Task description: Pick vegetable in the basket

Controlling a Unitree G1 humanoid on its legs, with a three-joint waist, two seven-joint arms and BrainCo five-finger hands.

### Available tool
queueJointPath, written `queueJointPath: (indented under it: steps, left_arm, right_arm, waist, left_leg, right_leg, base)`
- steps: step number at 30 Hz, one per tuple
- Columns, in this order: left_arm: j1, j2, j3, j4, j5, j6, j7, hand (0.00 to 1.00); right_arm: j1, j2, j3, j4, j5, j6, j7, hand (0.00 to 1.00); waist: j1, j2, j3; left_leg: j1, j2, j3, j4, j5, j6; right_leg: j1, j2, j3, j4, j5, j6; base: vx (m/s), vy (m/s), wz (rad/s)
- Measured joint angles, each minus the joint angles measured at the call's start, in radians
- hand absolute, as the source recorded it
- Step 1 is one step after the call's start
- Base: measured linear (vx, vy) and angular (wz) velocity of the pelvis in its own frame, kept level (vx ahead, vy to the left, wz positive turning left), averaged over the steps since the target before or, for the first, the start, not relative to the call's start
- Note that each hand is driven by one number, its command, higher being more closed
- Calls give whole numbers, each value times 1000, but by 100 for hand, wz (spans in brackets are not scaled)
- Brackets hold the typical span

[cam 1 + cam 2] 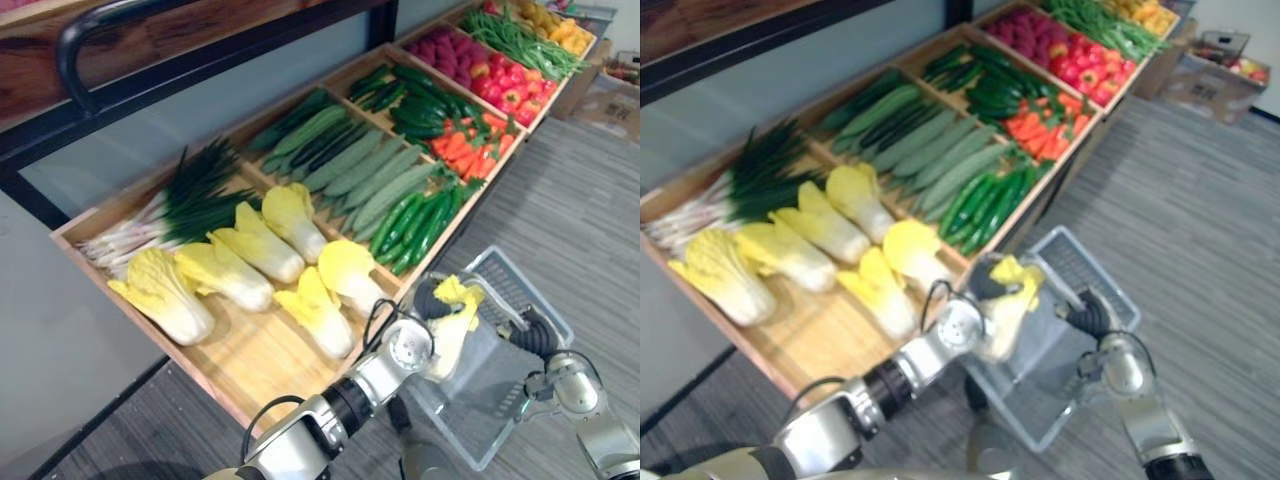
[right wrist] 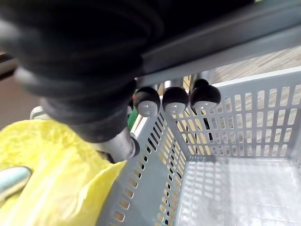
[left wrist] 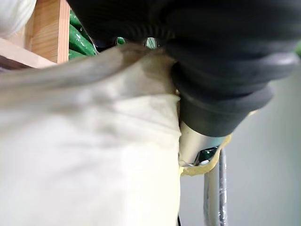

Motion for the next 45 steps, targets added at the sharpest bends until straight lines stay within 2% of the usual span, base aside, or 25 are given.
queueJointPath:
  steps: [5,9,14,26,30,32,33,34,35,36,38,39,40,43,45]
  left_arm:
    - [0,0,-65,13,0,7,-45,0]
    - [5,-2,-118,13,0,7,-86,0]
    - [17,-8,-155,14,0,7,-118,0]
    - [28,-14,-192,14,3,6,-162,0]
    - [28,-14,-192,-21,2,10,-183,0]
    - [34,-13,-192,-119,-4,26,-212,0]
    - [39,-8,-191,-157,-6,29,-220,0]
    - [54,15,-192,-283,-10,26,-243,0]
    - [63,40,-191,-425,-23,8,-271,0]
    - [63,54,-190,-493,-37,-4,-284,0]
    - [101,143,-142,-758,-133,-70,-327,0]
    - [123,169,-123,-811,-157,-87,-335,0]
    - [172,229,-77,-904,-204,-118,-341,0]
    - [315,332,31,-1000,-298,-135,-350,0]
    - [420,377,91,-1042,-352,-142,-351,0]
  right_arm:
    - [-3,4,2,6,0,4,-28,100]
    - [-5,43,1,8,-1,5,-33,100]
    - [-5,81,-11,33,-15,8,-33,100]
    - [-4,105,-17,64,-19,12,-33,100]
    - [0,131,-55,75,-22,12,-33,100]
    - [4,137,-98,100,-28,12,-34,100]
    - [4,138,-115,107,-30,13,-36,100]
    - [6,138,-140,122,-37,14,-35,100]
    - [13,139,-153,135,-39,15,-34,100]
    - [19,141,-160,146,-39,15,-33,100]
    - [45,147,-177,193,-38,16,-26,100]
    - [53,147,-177,203,-38,16,-25,100]
    - [66,147,-177,223,-40,17,-17,100]
    - [92,147,-178,277,-42,17,4,100]
    - [106,148,-178,317,-49,18,18,100]
  waist:
    - [-1,1,3]
    - [-2,0,4]
    - [-2,-14,12]
    - [5,-19,13]
    - [11,-19,13]
    - [33,-17,12]
    - [32,-16,11]
    - [37,-16,11]
    - [52,-15,10]
    - [59,-15,8]
    - [86,-13,-29]
    - [89,-11,-38]
    - [91,-9,-49]
    - [118,-4,-71]
    - [116,4,-87]
  left_leg:
    - [0,0,-2,0,0,0]
    - [-1,-1,-3,0,0,0]
    - [1,-2,-15,1,0,1]
    - [-1,-1,-63,4,0,3]
    - [-16,3,-87,13,0,3]
    - [-23,5,-98,19,0,3]
    - [-28,5,-108,20,0,3]
    - [-34,5,-120,24,0,4]
    - [-36,8,-130,28,0,4]
    - [-37,9,-135,32,0,4]
    - [-51,14,-152,37,0,4]
    - [-53,14,-158,37,0,4]
    - [-53,15,-169,38,1,3]
    - [-53,13,-179,42,1,3]
    - [-71,14,-197,57,0,3]
  right_leg:
    - [0,0,0,0,7,10]
    - [2,-1,0,0,8,11]
    - [12,-5,-7,0,8,11]
    - [35,-19,-46,0,7,11]
    - [37,-22,-61,0,7,12]
    - [39,-25,-73,0,7,12]
    - [42,-28,-82,0,7,12]
    - [44,-31,-93,0,7,12]
    - [50,-33,-101,0,7,12]
    - [54,-33,-107,0,7,12]
    - [55,-32,-124,0,4,9]
    - [56,-32,-130,0,4,8]
    - [64,-33,-140,0,3,7]
    - [72,-38,-150,0,0,4]
    - [72,-44,-171,0,0,3]
  base:
    - [7,-3,0]
    - [0,0,0]
    - [17,-13,6]
    - [12,-22,10]
    - [18,-33,13]
    - [18,-37,15]
    - [11,-37,29]
    - [11,-47,31]
    - [10,-49,27]
    - [7,-45,19]
    - [5,-51,21]
    - [10,-55,25]
    - [5,-48,21]
    - [-9,-35,14]
    - [-1,-34,22]
